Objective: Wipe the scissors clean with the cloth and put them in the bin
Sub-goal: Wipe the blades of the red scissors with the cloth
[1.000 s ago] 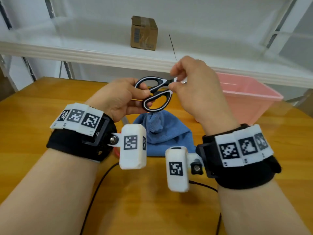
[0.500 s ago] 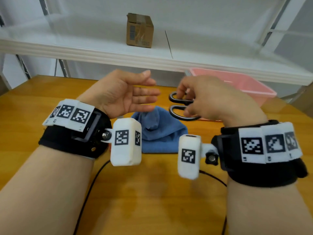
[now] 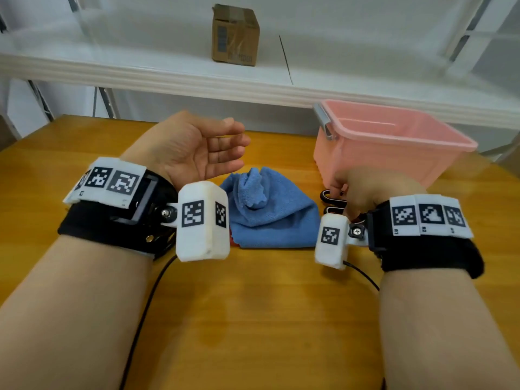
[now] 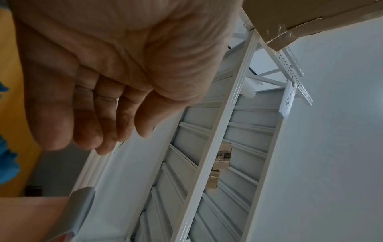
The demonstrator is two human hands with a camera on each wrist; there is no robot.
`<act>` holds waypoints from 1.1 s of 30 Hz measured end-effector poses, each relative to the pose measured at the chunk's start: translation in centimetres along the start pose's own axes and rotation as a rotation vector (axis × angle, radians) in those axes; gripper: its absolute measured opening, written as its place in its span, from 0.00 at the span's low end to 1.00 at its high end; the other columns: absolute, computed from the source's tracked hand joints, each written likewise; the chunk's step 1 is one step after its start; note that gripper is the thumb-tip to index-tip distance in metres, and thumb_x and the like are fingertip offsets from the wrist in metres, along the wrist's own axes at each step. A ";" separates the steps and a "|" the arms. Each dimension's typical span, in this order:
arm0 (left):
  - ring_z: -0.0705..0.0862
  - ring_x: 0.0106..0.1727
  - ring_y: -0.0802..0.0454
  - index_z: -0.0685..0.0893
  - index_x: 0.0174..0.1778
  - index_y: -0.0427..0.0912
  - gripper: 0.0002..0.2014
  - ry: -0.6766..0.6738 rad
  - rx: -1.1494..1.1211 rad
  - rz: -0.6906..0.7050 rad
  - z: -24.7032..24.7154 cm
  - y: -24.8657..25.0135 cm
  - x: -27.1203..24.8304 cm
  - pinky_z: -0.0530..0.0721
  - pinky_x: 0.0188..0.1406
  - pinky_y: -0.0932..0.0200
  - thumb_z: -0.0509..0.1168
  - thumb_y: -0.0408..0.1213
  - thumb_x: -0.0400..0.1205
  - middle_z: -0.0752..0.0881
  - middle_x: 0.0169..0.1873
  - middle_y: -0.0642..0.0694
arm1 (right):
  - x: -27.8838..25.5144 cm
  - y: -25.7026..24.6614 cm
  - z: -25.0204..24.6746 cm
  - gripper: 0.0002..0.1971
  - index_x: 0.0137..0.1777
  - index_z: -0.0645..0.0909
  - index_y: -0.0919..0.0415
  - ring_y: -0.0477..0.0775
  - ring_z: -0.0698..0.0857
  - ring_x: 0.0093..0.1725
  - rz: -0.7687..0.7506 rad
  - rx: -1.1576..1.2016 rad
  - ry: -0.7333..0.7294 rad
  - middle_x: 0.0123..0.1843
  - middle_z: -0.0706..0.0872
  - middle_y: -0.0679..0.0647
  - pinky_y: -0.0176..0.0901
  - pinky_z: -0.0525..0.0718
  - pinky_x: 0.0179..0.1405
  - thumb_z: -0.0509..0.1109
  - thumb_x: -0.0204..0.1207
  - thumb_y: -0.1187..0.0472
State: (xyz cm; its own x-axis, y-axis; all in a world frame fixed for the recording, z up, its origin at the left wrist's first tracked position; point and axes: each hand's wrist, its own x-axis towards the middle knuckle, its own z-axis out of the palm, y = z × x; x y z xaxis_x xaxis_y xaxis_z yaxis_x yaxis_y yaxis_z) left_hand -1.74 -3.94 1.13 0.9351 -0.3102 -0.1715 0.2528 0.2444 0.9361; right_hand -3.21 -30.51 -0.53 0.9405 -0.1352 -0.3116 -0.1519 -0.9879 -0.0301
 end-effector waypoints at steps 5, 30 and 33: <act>0.87 0.39 0.54 0.84 0.55 0.40 0.08 0.019 0.005 -0.007 -0.1 0.1 -0.3 0.90 0.41 0.59 0.63 0.37 0.84 0.89 0.41 0.45 | 0.0 0.3 -0.3 0.16 0.59 0.83 0.54 0.50 0.80 0.41 0.025 0.004 -0.033 0.47 0.84 0.50 0.45 0.77 0.49 0.78 0.74 0.69; 0.85 0.33 0.55 0.84 0.44 0.41 0.05 0.268 -0.146 -0.088 -5.3 -0.9 -3.4 0.87 0.33 0.65 0.64 0.34 0.83 0.88 0.35 0.47 | -4.2 -13.9 0.0 0.10 0.57 0.89 0.54 0.51 0.88 0.49 -0.546 0.133 0.014 0.49 0.91 0.51 0.46 0.85 0.47 0.68 0.85 0.54; 0.85 0.34 0.55 0.84 0.46 0.41 0.04 0.265 -0.169 -0.083 -5.5 -0.8 -3.7 0.87 0.33 0.64 0.64 0.34 0.83 0.88 0.36 0.46 | -3.0 -13.5 0.1 0.11 0.59 0.89 0.59 0.56 0.88 0.56 -0.388 0.103 0.031 0.56 0.90 0.56 0.48 0.85 0.52 0.68 0.85 0.57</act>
State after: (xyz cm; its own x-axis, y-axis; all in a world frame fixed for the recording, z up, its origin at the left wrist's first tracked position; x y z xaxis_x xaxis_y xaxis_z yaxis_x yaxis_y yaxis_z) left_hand -4.01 2.00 -0.70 0.9361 -0.0907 -0.3397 0.3476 0.3841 0.8553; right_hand -3.97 -16.78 0.71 0.9426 0.2430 -0.2292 0.1886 -0.9534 -0.2354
